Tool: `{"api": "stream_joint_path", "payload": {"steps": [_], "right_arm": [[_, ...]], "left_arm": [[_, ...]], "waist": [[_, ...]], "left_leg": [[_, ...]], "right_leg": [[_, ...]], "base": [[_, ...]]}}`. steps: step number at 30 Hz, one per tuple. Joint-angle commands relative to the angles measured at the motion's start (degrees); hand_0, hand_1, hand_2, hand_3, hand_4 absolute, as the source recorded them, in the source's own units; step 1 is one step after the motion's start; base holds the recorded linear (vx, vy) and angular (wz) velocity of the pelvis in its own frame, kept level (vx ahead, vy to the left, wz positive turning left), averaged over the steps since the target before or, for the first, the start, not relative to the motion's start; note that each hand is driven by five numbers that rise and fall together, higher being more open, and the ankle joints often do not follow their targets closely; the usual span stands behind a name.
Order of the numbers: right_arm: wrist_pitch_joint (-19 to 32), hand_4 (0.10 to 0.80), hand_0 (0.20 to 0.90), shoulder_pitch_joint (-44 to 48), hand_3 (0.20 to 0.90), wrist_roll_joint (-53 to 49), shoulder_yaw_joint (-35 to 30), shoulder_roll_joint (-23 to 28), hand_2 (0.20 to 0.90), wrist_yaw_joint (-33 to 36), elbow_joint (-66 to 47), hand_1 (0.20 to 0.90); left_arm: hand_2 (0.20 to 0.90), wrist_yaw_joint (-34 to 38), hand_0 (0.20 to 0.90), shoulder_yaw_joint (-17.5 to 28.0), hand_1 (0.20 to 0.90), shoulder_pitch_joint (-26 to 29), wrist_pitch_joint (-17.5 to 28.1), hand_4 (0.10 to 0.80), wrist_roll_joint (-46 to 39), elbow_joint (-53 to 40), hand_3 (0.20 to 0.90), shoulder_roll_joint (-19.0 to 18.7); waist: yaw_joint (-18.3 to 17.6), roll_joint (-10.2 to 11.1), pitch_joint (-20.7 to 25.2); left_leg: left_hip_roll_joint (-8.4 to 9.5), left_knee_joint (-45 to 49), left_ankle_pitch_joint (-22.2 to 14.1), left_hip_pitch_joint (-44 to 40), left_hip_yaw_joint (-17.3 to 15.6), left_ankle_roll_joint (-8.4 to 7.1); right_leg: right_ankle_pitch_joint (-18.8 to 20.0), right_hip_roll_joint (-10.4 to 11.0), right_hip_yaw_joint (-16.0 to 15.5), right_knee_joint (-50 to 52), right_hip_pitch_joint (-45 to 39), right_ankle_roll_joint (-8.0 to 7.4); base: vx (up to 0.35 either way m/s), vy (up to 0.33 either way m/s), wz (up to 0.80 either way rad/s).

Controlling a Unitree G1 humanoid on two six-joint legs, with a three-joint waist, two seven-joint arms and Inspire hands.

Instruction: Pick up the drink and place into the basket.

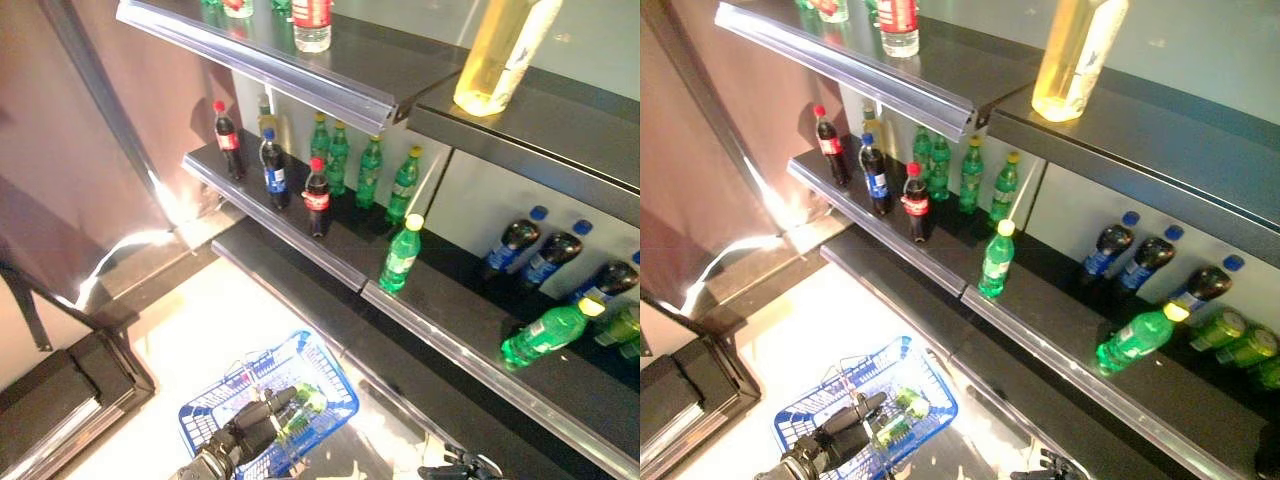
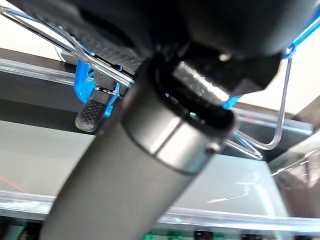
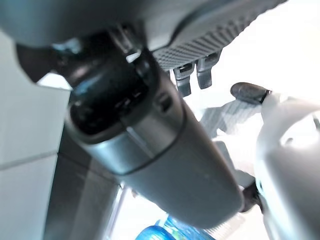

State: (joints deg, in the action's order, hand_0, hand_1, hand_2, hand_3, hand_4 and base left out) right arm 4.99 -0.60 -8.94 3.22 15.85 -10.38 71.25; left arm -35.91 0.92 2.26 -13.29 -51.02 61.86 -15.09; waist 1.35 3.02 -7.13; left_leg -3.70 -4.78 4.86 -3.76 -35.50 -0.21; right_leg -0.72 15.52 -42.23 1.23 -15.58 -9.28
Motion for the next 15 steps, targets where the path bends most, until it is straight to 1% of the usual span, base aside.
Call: {"api": "stream_joint_path", "payload": {"steps": [1,4,7,15], "right_arm": [[1.8,0.8,0.9,1.9,0.9,1.7,1.8,0.9,0.9,-2.0,-0.1,0.9],[0.8,0.8,0.9,2.6,0.9,-0.4,2.7,1.0,0.9,-1.2,-1.0,0.9],[0.8,0.8,0.9,2.4,0.9,-0.9,2.4,0.8,0.9,-1.2,-1.0,0.9],[1.5,0.8,0.9,1.1,0.9,-0.7,1.5,0.2,0.9,-0.9,-0.1,0.9]], "left_arm": [[0.3,-9.4,0.3,-0.4,0.3,1.1,1.6,0.1,-4.4,-3.7,0.2,0.2],[0.3,-9.1,0.3,-1.4,0.3,1.2,2.2,0.1,-5.2,-4.4,0.2,0.6],[0.3,-8.7,0.3,-1.6,0.3,0.9,2.5,0.1,-4.7,-5.0,0.2,0.9],[0.3,-8.8,0.3,-0.4,0.3,0.9,1.0,0.1,-3.4,-5.2,0.2,0.3]], "waist": [[2.6,-1.4,2.6],[3.4,-0.5,2.8],[3.5,-0.1,2.8],[2.6,-0.7,3.0]], "left_leg": [[-5.23,0.0,-0.4,-3.2,-3.4,-3.82],[-5.15,0.0,-0.8,-2.9,-3.2,-3.16],[-4.97,0.0,-0.8,-2.8,-3.2,-3.05],[-4.67,0.0,-1.0,-2.9,-3.9,-2.76]], "right_leg": [[0.5,-3.8,-0.4,3.7,6.3,3.5],[-0.1,-4.6,-0.6,3.3,6.4,4.0],[0.0,-4.9,-0.3,3.0,6.4,3.97],[0.0,-5.1,0.6,3.0,6.7,3.88]], "base": [[0.049,-0.006,0.06],[0.025,-0.049,0.06],[-0.005,-0.04,0.11],[-0.017,-0.027,-0.03]]}}
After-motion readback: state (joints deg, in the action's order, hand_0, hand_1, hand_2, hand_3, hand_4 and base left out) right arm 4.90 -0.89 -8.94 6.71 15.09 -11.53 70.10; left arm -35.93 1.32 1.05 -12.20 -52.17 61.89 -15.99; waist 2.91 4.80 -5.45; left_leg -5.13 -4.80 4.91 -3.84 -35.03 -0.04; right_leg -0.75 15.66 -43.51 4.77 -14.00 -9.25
